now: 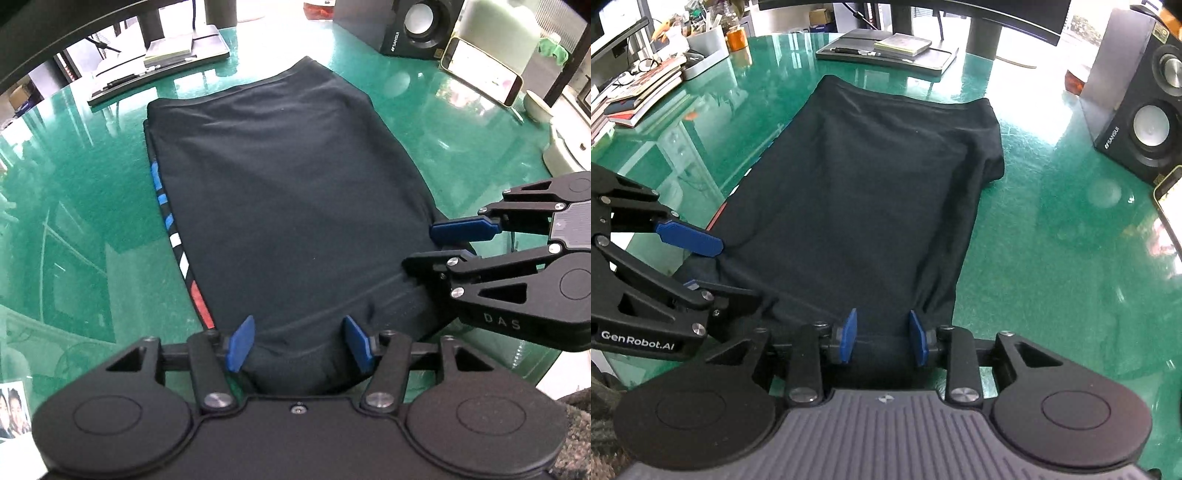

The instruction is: Fold clothes

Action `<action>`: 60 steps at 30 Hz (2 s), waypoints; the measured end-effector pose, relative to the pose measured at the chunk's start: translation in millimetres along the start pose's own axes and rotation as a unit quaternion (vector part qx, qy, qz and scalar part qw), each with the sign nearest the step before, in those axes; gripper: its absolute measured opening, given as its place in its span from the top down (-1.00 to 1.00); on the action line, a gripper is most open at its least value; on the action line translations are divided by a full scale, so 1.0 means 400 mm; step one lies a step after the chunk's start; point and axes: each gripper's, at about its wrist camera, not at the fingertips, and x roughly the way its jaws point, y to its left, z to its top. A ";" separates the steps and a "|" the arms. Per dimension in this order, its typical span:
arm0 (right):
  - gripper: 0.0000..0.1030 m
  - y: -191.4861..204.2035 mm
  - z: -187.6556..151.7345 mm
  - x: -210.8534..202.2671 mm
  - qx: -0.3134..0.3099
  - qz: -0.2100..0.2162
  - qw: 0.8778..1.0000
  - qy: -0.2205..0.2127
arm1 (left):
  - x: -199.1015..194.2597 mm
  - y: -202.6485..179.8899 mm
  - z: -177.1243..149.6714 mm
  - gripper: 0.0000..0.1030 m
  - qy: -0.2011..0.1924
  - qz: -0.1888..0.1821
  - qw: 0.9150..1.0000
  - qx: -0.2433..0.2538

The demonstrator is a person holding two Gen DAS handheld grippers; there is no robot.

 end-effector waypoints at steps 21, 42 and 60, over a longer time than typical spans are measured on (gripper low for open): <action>-0.11 0.029 0.005 0.023 0.052 -0.025 0.998 0.011 | 0.010 0.020 0.004 -0.14 -0.002 -0.031 0.998 0.056; -1.00 -0.009 0.048 -0.157 0.131 -0.018 0.991 -0.015 | -0.177 0.018 0.065 -0.99 -0.004 0.137 0.990 -0.023; -0.99 0.004 0.041 -0.296 -0.009 -0.015 1.000 0.022 | -0.337 -0.095 0.008 -0.99 0.005 0.147 0.977 -0.156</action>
